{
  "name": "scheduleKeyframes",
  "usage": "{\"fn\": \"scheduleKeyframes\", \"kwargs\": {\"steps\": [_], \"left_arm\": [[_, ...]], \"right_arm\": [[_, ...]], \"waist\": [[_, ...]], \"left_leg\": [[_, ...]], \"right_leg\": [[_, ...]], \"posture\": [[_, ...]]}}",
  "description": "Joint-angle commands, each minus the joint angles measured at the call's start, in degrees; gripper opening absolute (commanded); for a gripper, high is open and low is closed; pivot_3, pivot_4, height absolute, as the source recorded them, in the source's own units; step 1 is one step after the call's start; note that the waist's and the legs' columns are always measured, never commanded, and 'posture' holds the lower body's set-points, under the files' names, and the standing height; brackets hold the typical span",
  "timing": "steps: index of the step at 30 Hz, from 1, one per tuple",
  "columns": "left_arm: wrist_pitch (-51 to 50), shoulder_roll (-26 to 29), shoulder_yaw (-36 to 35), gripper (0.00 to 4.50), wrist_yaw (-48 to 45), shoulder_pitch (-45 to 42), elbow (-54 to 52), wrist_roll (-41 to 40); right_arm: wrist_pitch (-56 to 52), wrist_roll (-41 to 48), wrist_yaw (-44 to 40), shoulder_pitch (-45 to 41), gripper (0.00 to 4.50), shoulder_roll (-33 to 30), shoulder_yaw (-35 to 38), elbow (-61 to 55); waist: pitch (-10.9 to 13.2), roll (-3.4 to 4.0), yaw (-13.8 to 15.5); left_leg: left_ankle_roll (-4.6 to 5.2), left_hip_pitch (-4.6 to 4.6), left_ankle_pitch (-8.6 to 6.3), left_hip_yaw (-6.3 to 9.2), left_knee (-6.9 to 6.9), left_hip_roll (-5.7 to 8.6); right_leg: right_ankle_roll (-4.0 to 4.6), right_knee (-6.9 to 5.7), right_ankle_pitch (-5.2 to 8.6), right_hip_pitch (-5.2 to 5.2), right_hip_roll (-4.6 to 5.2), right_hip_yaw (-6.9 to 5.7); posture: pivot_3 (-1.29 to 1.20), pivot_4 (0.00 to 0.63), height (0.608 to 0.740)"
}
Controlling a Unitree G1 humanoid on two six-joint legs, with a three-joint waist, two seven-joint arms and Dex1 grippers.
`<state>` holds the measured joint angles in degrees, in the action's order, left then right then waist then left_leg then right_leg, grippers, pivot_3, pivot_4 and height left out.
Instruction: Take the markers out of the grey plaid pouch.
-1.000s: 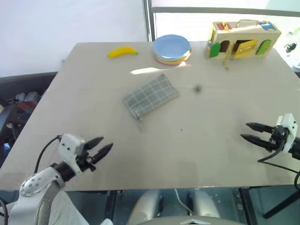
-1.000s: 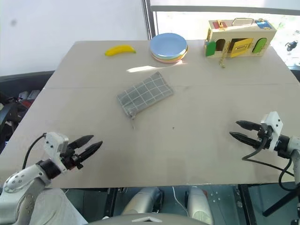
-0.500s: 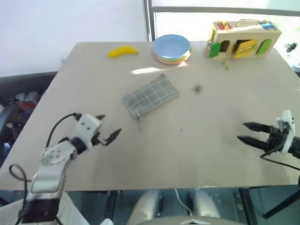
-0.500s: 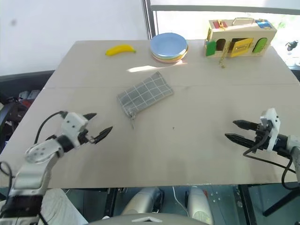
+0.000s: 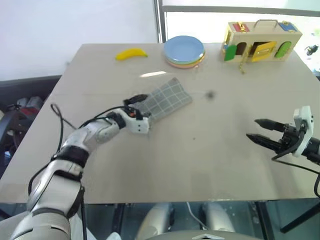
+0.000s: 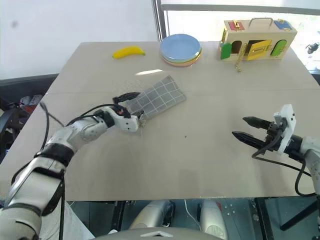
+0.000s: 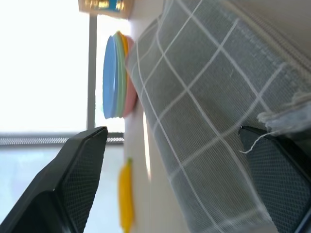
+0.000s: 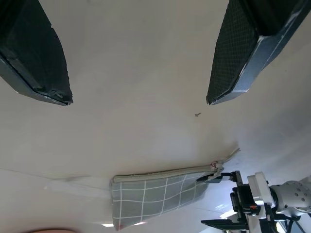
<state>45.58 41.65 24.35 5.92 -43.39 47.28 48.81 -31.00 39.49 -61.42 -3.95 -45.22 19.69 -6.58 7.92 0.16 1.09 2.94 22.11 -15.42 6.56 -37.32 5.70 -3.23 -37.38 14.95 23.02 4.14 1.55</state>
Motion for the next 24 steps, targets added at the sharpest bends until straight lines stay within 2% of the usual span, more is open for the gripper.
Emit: {"fn": "scheduleKeyframes", "kwargs": {"steps": [1,5,10,16,20,24], "left_arm": [[5.18,-0.54,5.61,4.5,5.69,-1.13,4.91,5.22],[9.82,1.09,4.77,4.5,4.18,-0.09,5.11,1.18],[12.66,7.83,1.38,4.5,-1.81,4.16,2.43,-5.75],[12.54,12.81,-2.0,4.5,-10.86,11.76,-4.63,-14.2],[10.09,12.86,-1.9,4.5,-15.52,14.7,-8.6,-13.87],[5.47,8.72,-2.17,4.5,-13.95,14.01,-10.15,-11.13]], "right_arm": [[0.42,1.39,1.0,0.72,4.47,-0.13,2.76,-3.45],[-0.03,2.06,1.66,2.06,4.47,-0.22,3.85,-4.95],[1.33,1.25,1.85,3.79,4.47,-0.09,3.91,-4.63],[2.08,0.84,1.85,3.03,4.47,0.7,2.36,-3.56],[2.8,0.07,1.52,1.86,4.47,0.98,1.02,-2.52],[2.92,-0.06,1.38,0.94,4.47,1.03,0.6,-1.99]], "waist": [[0.0,0.0,-0.04],[-0.02,-0.01,-0.17],[-0.04,-0.06,-0.88],[-0.05,-0.06,-1.37],[-0.07,-0.07,-1.32],[-0.15,0.05,-0.88]], "left_leg": [[0.0,-0.01,0.0,-0.02,-0.02,0.01],[0.01,-0.1,0.0,-0.06,-0.08,0.01],[-0.01,-0.08,0.01,-0.19,-0.04,-0.03],[0.03,-0.1,-0.01,-0.3,-0.05,-0.05],[0.03,-0.12,-0.01,-0.3,-0.07,-0.04],[0.03,-0.13,-0.01,-0.3,-0.07,-0.04]], "right_leg": [[-0.01,-0.08,0.0,0.01,0.01,0.02],[-0.01,-0.32,0.01,0.02,0.0,0.06],[-0.01,-0.38,0.01,0.17,-0.01,0.21],[0.0,-0.51,0.01,0.23,-0.03,0.31],[0.0,-0.5,0.01,0.23,-0.02,0.29],[-0.01,-0.5,0.01,0.22,-0.02,0.28]], "posture": [[0.0,0.15,0.74],[0.0,0.15,0.74],[0.0,0.15,0.74],[0.0,0.15,0.74],[0.0,0.15,0.74],[0.0,0.15,0.74]]}}
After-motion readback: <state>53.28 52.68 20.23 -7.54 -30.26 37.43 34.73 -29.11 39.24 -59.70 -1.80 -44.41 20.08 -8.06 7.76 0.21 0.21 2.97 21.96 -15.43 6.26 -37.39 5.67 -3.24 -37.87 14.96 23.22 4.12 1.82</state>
